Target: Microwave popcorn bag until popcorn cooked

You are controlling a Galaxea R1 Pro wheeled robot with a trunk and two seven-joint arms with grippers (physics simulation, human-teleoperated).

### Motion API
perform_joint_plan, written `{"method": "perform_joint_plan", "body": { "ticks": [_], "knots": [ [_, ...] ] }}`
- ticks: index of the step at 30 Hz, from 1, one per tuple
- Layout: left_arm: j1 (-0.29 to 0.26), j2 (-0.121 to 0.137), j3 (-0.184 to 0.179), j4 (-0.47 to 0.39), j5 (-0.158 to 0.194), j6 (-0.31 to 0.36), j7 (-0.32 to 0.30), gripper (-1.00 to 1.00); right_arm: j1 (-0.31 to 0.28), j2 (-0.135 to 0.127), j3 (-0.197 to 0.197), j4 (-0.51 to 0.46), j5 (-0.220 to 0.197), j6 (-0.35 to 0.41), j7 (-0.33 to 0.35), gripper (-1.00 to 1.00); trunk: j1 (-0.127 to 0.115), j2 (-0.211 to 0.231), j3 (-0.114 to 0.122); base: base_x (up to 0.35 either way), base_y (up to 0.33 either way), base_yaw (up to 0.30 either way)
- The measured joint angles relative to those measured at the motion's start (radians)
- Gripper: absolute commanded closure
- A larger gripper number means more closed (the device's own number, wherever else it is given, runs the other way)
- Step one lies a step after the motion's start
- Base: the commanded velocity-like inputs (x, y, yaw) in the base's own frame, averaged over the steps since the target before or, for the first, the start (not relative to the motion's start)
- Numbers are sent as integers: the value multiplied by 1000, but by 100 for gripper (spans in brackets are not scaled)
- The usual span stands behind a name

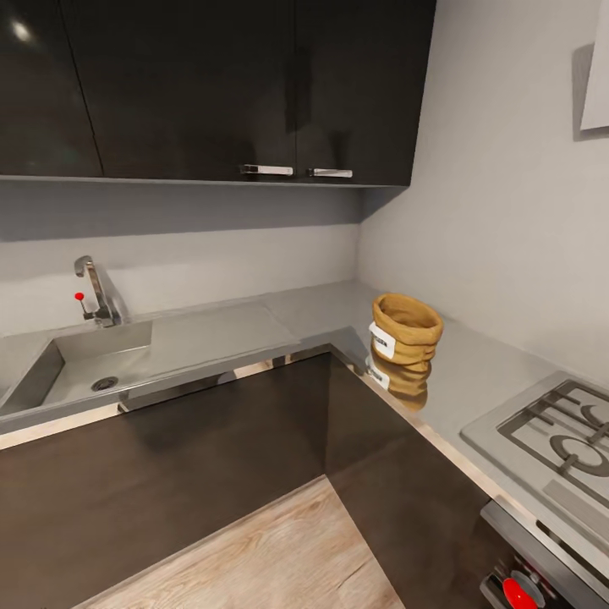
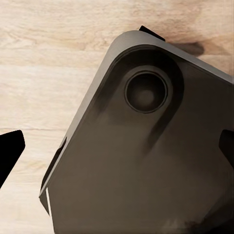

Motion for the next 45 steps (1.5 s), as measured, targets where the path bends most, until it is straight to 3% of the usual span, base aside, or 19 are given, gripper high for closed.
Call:
{"method": "perform_joint_plan", "body": {
  "ticks": [2,3,4,5,6,7,8,10,12,15,18,21,24,25,28,31,33,36,45],
  "knots": [
    [0,0,-1,0,-1,0,0,-100,0,63,55,-219,3,190,48,-100,0,0,0,0,0,0],
    [0,0,-1,0,-1,0,0,-100,-1,64,108,-337,4,289,117,-100,0,0,0,0,0,0],
    [0,0,-1,0,-2,0,0,-100,-10,65,256,-536,-10,525,369,-100,0,0,0,0,0,0],
    [0,0,-1,0,-2,0,0,-100,-45,65,291,-711,-5,597,443,-100,0,0,0,0,0,0],
    [0,0,-1,-1,-2,0,0,-100,-119,65,352,-912,-13,848,667,-100,0,0,0,0,0,0],
    [0,0,-2,0,-2,0,0,-100,-319,65,373,-951,-9,861,740,-100,0,0,0,5,0,0],
    [0,0,-2,0,-3,0,0,-100,-476,65,384,-961,-10,862,784,-100,0,0,0,30,0,0],
    [0,-2,-4,0,-5,1,0,-100,-597,65,392,-965,-7,860,820,-100,0,0,0,72,0,0],
    [0,-3,-4,0,-7,1,0,-100,-812,66,396,-919,-28,862,833,-100,0,0,0,92,0,0],
    [0,-3,-4,0,-9,2,-1,-100,-1021,66,393,-783,-49,862,836,-100,0,0,0,98,0,0],
    [0,-3,-4,0,-10,0,-1,-100,-1184,65,390,-690,-52,862,832,-100,0,0,0,100,0,0],
    [0,-3,-4,0,-10,0,-2,-100,-1304,65,386,-663,-49,862,819,-100,0,0,0,98,0,0],
    [0,-3,-3,-1,-10,0,-1,-100,-1347,65,379,-665,-46,862,762,-100,0,0,0,75,0,0],
    [0,-3,-3,-1,-10,0,-1,-100,-1355,56,375,-667,-42,861,694,-100,0,0,0,23,0,0],
    [0,-3,-2,-1,-9,0,-1,-100,-1360,-26,345,-669,-37,860,569,-100,0,0,0,8,0,0],
    [0,-3,-1,-1,-7,0,-1,-100,-1361,-153,297,-658,-36,860,483,-100,0,0,0,1,0,0],
    [0,-3,-1,-1,-6,0,-1,-100,-1361,-222,291,-632,-41,861,469,-100,0,0,0,0,0,0],
    [0,-1,-1,-1,-4,0,0,-100,-1361,-284,288,-591,-46,862,458,-100,0,0,0,0,0,0],
    [0,0,0,-1,-3,-1,0,-100,-1357,-298,288,-464,-49,863,456,-100,0,0,0,0,0,0]
  ]
}}
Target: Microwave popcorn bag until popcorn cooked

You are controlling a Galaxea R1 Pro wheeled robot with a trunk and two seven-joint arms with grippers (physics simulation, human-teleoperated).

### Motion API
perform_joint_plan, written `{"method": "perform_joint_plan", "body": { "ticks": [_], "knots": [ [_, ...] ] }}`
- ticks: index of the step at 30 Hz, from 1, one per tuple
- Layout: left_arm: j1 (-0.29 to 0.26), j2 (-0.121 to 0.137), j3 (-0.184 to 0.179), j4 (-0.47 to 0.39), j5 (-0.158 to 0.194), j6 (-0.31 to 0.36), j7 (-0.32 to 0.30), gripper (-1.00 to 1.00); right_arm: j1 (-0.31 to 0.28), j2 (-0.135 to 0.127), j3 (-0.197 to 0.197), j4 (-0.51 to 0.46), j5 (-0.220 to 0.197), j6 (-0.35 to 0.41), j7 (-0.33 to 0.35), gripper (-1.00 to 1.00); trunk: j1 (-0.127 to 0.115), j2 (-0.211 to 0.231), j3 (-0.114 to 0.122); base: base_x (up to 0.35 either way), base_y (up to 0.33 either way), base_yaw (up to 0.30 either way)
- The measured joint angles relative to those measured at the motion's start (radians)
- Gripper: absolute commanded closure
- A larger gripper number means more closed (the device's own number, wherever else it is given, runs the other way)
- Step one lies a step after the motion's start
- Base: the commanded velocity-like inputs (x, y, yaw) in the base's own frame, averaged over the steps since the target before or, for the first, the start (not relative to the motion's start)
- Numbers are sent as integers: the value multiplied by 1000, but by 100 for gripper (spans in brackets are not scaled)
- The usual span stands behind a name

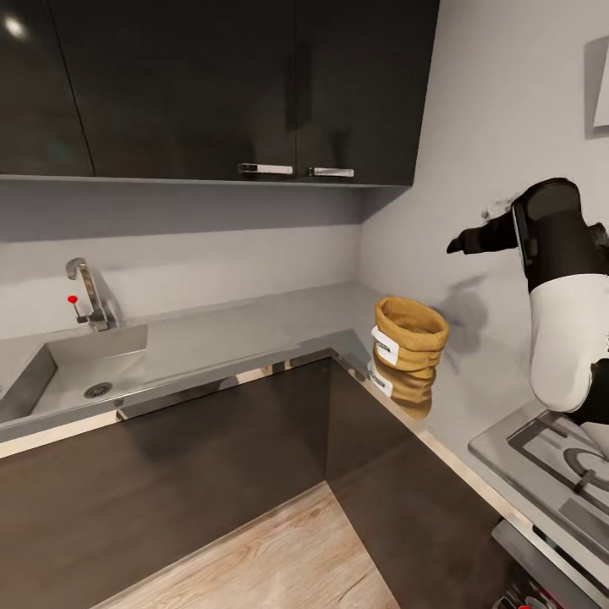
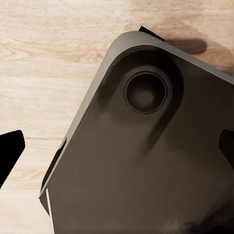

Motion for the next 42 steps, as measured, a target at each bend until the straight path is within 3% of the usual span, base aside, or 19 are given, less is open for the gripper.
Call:
{"method": "perform_joint_plan", "body": {
  "ticks": [3,7,11,17,30,31,33,37,42],
  "knots": [
    [0,0,0,0,0,0,0,-100,1,1,0,61,-1,0,2,-100,0,0,0,0,0,0],
    [0,-3,-5,0,-9,1,-2,-100,1,4,2,233,-3,0,6,-100,0,0,0,0,0,0],
    [0,-4,-6,0,-11,1,-3,-100,1,4,4,309,-4,0,7,-100,0,0,0,0,0,0],
    [0,-3,-7,0,-12,1,-3,-100,1,10,3,307,-3,0,0,-100,0,0,1,0,0,-59],
    [0,-3,-7,0,-12,1,-3,-100,1,17,0,305,-16,0,1,-100,0,0,4,0,0,-245],
    [0,-3,-6,0,-12,1,-3,-100,1,21,0,306,-29,0,1,-100,0,0,4,0,0,-251],
    [0,-3,-6,0,-12,1,-3,-100,1,58,-3,306,-66,0,0,-100,0,0,4,0,0,-231],
    [0,-3,-6,0,-12,1,-3,-100,1,131,-41,307,-86,-1,-2,-100,0,0,4,0,0,-76],
    [0,-3,-7,0,-12,1,-3,-100,0,150,-141,314,-85,-1,-54,-100,0,0,4,0,0,-9]
  ]
}}
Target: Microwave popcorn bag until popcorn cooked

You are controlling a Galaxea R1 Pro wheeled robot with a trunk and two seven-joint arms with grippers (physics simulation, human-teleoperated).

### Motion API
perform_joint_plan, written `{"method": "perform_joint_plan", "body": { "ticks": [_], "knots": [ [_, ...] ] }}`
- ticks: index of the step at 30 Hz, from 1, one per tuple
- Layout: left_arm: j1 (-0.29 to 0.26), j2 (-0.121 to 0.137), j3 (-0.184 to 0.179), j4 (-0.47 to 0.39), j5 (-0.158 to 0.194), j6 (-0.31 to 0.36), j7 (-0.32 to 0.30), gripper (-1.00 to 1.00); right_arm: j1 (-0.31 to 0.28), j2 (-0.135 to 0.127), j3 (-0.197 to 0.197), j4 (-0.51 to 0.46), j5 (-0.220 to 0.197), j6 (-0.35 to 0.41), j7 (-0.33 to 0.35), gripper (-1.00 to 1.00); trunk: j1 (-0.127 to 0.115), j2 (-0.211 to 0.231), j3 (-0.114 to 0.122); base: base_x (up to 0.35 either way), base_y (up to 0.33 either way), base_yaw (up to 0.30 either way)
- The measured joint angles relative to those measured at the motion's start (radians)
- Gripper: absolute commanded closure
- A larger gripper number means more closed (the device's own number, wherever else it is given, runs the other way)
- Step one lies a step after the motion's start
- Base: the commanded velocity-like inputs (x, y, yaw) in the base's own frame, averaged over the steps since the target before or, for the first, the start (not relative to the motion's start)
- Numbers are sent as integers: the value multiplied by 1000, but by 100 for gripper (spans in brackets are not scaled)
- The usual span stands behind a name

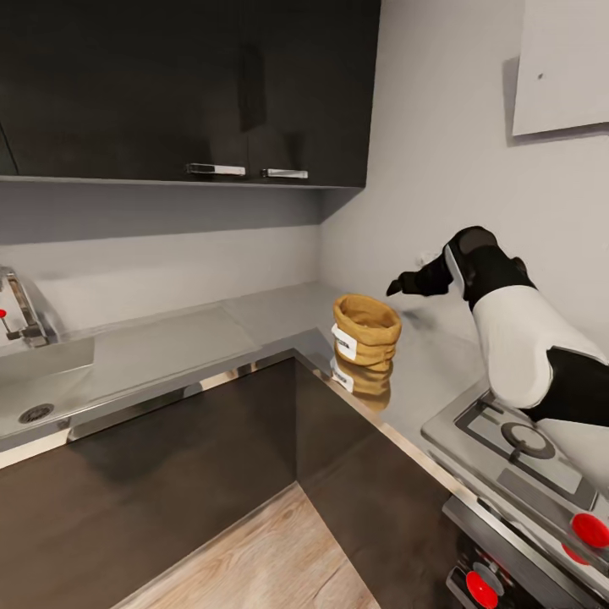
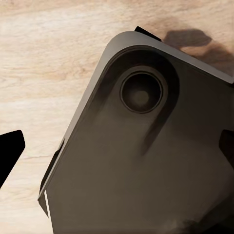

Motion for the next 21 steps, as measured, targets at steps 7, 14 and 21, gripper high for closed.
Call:
{"method": "perform_joint_plan", "body": {
  "ticks": [7,14,21],
  "knots": [
    [0,0,0,0,0,0,0,-100,3,29,-100,10,-4,-56,-105,-100,0,0,0,0,0,0],
    [0,-1,0,-1,1,-1,0,-100,3,37,-105,24,4,-66,-113,-100,0,0,0,0,0,0],
    [0,-1,-2,0,0,5,-1,-100,3,32,-105,65,4,-72,-120,-100,-1,0,0,209,0,0]
  ]
}}
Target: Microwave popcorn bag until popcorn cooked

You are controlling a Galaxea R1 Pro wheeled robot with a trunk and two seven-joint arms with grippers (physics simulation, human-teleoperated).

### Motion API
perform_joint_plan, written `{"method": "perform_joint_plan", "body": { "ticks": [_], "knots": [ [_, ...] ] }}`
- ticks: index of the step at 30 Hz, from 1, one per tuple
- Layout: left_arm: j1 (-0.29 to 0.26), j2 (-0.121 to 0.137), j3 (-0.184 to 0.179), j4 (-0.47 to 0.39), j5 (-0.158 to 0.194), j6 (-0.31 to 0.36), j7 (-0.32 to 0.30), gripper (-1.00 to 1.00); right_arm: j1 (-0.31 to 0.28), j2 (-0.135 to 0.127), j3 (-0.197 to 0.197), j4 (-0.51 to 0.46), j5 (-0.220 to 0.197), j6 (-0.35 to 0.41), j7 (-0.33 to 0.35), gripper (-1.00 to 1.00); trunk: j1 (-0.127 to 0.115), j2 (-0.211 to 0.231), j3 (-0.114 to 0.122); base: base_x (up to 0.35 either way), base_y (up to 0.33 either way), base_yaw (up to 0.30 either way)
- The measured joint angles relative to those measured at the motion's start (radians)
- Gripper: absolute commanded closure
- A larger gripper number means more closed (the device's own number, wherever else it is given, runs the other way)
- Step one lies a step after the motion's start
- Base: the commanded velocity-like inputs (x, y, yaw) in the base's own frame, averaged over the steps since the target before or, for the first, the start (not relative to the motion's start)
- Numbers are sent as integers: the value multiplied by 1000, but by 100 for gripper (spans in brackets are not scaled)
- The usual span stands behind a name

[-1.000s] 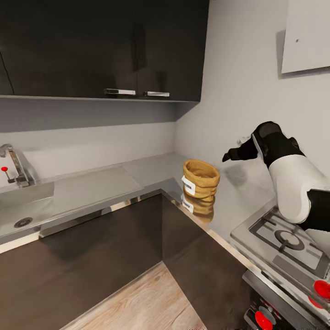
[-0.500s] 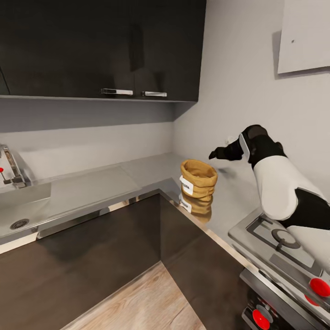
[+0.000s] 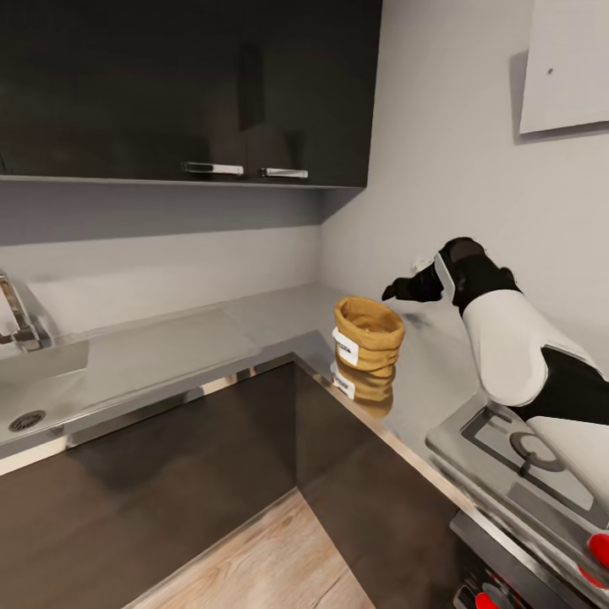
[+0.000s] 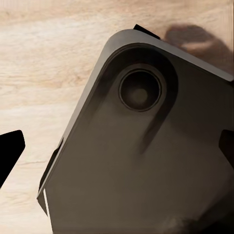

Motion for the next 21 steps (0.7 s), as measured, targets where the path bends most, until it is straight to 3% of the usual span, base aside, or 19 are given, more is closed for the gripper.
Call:
{"method": "perform_joint_plan", "body": {
  "ticks": [9,19,21],
  "knots": [
    [0,1,0,0,0,-2,1,-100,0,-5,0,46,-1,-2,-27,-100,0,0,0,297,0,0],
    [0,1,2,0,3,-5,1,-100,0,-12,-2,75,1,6,-22,-100,1,0,0,21,0,0],
    [0,1,2,0,3,-5,1,-100,19,-38,-1,76,5,-3,-18,-100,1,0,0,0,0,0]
  ]
}}
